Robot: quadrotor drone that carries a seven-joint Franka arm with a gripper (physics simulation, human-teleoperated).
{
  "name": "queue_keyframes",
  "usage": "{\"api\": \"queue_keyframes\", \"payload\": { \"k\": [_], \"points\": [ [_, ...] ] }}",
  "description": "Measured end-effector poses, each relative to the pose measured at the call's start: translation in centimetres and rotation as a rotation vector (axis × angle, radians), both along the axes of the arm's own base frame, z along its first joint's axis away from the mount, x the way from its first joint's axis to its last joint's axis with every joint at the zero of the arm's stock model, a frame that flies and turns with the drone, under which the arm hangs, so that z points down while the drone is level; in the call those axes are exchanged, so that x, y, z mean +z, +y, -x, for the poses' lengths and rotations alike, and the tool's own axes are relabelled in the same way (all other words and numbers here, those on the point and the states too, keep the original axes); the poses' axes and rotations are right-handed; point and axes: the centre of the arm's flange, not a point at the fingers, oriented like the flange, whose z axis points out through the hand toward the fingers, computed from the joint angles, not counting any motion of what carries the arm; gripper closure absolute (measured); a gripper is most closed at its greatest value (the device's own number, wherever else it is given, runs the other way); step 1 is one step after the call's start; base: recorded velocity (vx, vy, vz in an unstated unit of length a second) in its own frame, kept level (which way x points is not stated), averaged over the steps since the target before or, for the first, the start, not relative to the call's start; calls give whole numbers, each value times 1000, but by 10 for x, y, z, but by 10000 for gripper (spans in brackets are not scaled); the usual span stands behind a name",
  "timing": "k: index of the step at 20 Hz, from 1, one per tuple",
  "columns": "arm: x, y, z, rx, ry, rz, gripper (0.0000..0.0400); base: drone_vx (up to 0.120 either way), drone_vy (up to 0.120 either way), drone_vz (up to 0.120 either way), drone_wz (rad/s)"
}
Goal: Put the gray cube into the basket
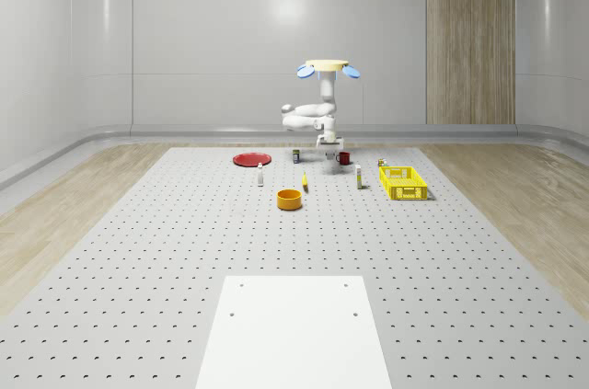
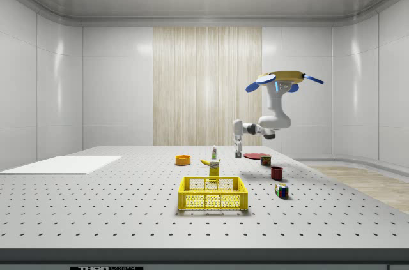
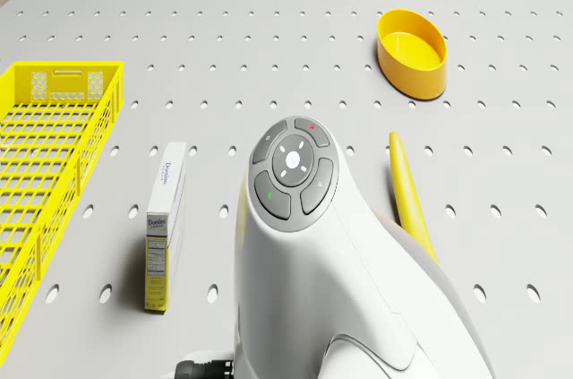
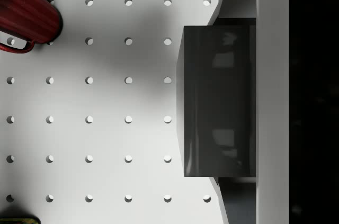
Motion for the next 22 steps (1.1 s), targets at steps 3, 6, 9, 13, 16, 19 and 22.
{"api": "queue_keyframes", "payload": {
  "k": [3,6,9,13,16,19,22],
  "points": [
    [0,0,0,0,0,0,150,120,93,0,0],
    [-1,0,0,0,0,0,150,120,120,0,0],
    [-1,0,0,0,0,0,150,120,120,27,0],
    [-1,0,0,0,0,0,150,120,120,120,0],
    [-1,0,0,0,0,0,150,120,120,0,0],
    [-1,0,0,0,0,0,150,120,120,0,0],
    [-1,0,0,0,0,0,150,120,120,0,0]
  ]
}}
